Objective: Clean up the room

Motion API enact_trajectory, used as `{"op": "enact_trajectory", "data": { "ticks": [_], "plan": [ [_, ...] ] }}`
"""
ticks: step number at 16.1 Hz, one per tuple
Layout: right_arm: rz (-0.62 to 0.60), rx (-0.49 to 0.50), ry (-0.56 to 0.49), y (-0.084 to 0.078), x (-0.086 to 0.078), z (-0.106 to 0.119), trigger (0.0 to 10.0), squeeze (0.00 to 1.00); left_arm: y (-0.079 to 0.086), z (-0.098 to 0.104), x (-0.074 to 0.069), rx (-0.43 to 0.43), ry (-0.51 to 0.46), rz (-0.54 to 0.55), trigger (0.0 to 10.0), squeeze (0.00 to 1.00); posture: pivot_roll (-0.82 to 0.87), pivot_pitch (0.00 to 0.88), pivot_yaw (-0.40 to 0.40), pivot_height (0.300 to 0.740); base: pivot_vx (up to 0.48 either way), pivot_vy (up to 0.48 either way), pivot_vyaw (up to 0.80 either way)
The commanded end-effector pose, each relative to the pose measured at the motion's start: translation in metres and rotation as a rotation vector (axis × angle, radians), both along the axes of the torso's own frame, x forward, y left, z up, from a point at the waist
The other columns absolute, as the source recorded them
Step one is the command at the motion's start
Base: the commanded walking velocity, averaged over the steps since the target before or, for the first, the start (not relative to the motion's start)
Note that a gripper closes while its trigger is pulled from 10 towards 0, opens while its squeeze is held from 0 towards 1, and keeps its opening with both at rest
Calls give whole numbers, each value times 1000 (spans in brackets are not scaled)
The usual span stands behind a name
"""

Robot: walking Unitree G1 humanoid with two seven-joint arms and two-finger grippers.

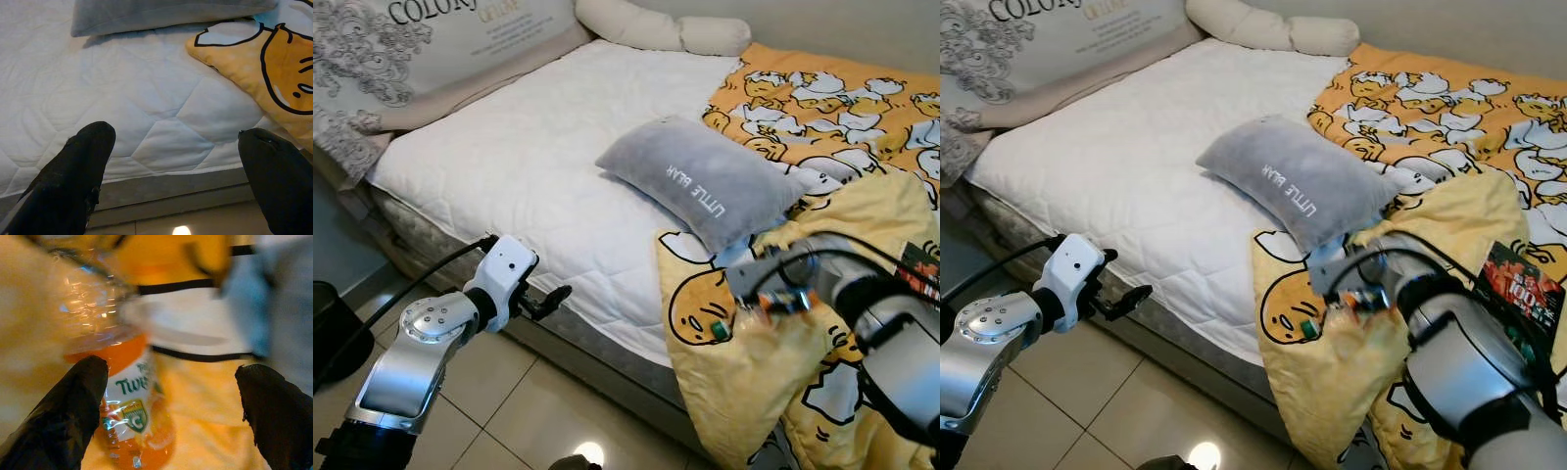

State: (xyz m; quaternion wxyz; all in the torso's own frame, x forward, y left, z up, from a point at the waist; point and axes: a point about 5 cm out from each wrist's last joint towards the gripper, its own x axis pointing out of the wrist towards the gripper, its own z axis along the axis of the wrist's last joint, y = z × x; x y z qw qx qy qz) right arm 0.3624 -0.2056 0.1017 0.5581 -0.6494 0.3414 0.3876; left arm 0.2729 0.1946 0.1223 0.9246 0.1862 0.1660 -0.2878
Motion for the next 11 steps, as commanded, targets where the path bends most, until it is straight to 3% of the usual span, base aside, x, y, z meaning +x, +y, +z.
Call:
{"op": "enact_trajectory", "data": {
  "ticks": [1,8,11],
  "plan": [
    [17,49,-72,8,11,19,10000,0,2,1,-2,5,4,0,10000,0,82,0,71,740,0,0,0],
    [125,-4,103,1,8,39,10000,0,-4,-4,-4,3,27,-35,10000,0,67,0,77,740,0,0,0],
    [153,-38,214,-4,-1,32,10000,0,-7,-5,-5,1,36,-56,10000,0,63,0,79,740,0,0,0]
  ]
}}
